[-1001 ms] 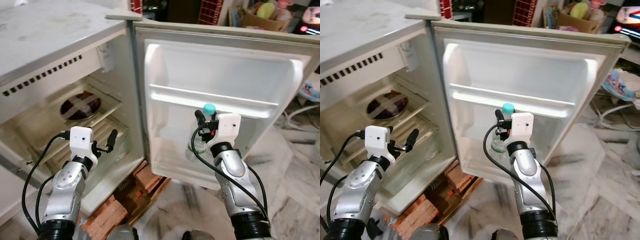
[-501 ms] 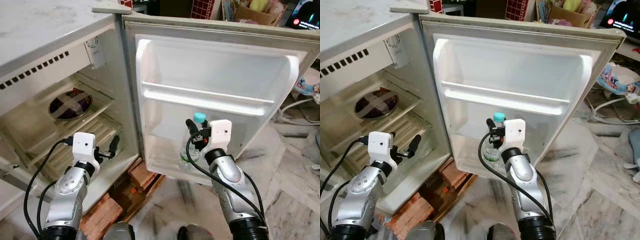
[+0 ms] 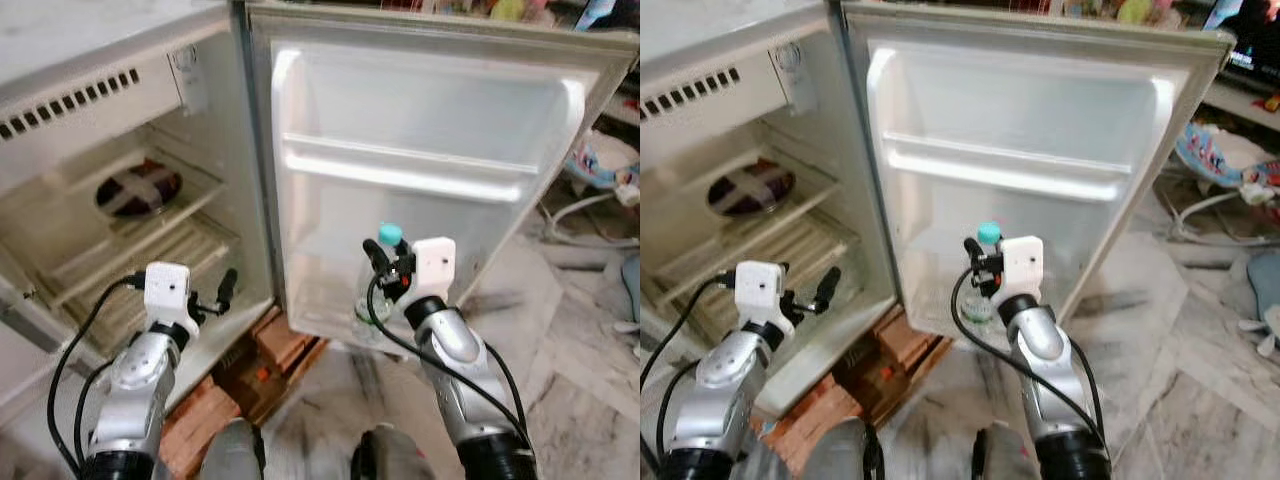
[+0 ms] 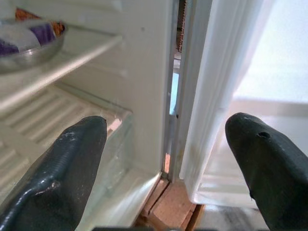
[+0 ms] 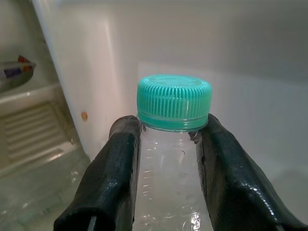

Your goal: Restocking fridge

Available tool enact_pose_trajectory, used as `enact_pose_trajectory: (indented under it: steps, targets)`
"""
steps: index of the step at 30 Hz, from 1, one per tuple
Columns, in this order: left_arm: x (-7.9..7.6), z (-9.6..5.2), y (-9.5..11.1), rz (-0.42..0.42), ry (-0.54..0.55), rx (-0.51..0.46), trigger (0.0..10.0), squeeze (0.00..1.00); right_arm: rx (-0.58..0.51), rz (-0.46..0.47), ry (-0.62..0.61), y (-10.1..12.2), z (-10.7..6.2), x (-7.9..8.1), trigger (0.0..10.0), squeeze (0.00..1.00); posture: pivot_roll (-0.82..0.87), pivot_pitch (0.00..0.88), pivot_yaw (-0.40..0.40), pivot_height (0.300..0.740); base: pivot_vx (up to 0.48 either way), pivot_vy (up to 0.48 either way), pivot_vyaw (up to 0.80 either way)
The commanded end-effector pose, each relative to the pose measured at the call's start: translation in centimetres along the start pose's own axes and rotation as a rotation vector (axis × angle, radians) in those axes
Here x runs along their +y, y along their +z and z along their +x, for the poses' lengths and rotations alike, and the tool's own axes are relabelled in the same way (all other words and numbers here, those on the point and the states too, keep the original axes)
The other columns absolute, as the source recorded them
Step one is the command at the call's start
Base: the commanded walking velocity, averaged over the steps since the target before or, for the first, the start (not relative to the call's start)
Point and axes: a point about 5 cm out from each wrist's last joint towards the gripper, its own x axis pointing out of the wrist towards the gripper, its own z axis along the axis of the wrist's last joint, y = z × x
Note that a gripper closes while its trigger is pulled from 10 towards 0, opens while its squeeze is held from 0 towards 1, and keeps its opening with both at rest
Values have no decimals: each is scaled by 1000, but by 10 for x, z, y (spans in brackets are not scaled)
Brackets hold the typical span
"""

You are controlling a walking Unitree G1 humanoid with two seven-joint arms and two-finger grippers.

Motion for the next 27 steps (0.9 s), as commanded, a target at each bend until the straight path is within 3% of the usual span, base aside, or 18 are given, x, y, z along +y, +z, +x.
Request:
enact_pose_trajectory:
  steps: [1,13,27]
  targets:
    - [1,1,2,9,5,-5,10000,0,-29,-19,8,9,4,0,10000,0,56,50,-18,650,0,0,0]
    - [-1,3,6,10,-16,-35,10000,0,-21,-113,-85,8,8,-14,10000,0,60,37,-23,650,0,0,0]
    - [0,4,6,4,-11,-39,10000,0,-34,-134,-93,8,10,-15,10000,0,62,38,-26,581,0,0,0]
